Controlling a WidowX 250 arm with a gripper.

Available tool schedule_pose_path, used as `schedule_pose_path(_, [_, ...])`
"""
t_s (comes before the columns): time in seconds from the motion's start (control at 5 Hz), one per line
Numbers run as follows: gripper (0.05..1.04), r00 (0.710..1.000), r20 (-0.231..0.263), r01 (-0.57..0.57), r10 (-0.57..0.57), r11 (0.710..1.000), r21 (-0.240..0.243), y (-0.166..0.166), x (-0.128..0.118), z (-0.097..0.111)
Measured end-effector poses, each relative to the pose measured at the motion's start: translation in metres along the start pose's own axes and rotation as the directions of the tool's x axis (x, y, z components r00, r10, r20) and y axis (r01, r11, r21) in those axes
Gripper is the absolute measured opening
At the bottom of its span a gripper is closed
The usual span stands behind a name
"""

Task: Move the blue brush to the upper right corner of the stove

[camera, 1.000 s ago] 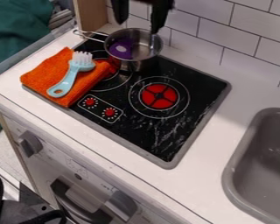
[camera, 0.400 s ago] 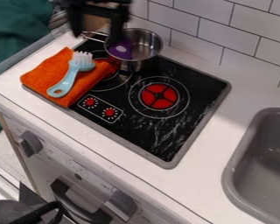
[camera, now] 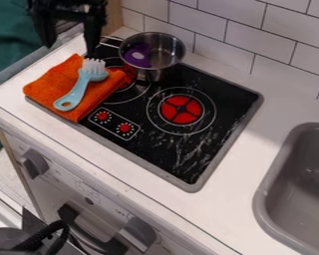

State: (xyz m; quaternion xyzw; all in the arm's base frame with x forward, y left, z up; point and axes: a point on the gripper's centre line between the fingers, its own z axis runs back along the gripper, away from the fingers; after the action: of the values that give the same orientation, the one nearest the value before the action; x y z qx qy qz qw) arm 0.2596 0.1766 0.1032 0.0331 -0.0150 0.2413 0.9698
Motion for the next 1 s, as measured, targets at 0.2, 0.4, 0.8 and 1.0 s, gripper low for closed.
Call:
schedule_pose_path(0.2, [1.001,0.999,-0.018,-0.028,0.028,0.999,-0.023,0.002,-0.001,-0.007])
schedule_pose_path(0.4, [1.001,0.999,-0.032,-0.036,0.034,0.998,-0.050,-0.002,-0.002,-0.014])
schedule_pose_path(0.8, [1.001,0.997,-0.063,-0.038,0.033,0.996,-0.075,-0.010,-0.009,-0.024])
schedule_pose_path(1.0, [1.001,0.996,-0.082,-0.037,0.031,0.996,-0.079,-0.015,-0.011,-0.032])
